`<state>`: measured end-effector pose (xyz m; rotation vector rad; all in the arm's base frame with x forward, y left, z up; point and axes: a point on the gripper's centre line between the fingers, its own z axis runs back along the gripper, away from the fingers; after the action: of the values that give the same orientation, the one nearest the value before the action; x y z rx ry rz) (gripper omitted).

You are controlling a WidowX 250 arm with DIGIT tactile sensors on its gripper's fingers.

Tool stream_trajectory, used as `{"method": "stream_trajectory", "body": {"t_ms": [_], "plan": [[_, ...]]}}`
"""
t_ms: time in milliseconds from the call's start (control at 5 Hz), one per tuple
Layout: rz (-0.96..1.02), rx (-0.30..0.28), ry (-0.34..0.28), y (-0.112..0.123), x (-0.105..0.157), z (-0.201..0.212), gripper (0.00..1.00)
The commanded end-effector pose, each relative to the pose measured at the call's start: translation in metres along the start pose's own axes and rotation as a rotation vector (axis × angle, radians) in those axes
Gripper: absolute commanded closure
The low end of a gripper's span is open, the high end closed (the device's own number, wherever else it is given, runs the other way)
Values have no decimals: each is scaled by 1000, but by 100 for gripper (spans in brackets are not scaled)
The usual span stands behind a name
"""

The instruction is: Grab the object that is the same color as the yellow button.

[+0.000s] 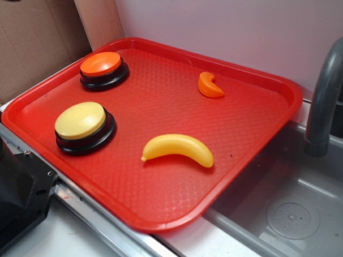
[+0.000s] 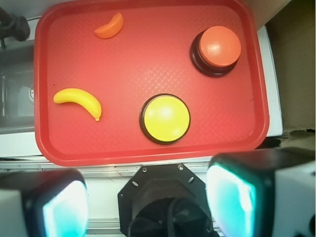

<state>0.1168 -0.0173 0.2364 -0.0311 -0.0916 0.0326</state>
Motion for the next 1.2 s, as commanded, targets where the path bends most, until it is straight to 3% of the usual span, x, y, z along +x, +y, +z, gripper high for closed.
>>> {"method": "stream_trajectory", "body": {"t_ms": [0,400,600,800,1000], "plan": [[0,0,0,0,0,0,0],[-508,61,-32,-62,51,-53,0],[-737,34,-39,-94,62,-90,0],[-763,69,11,-98,64,-129,0],[-817,32,29,-102,64,-157,0]]}}
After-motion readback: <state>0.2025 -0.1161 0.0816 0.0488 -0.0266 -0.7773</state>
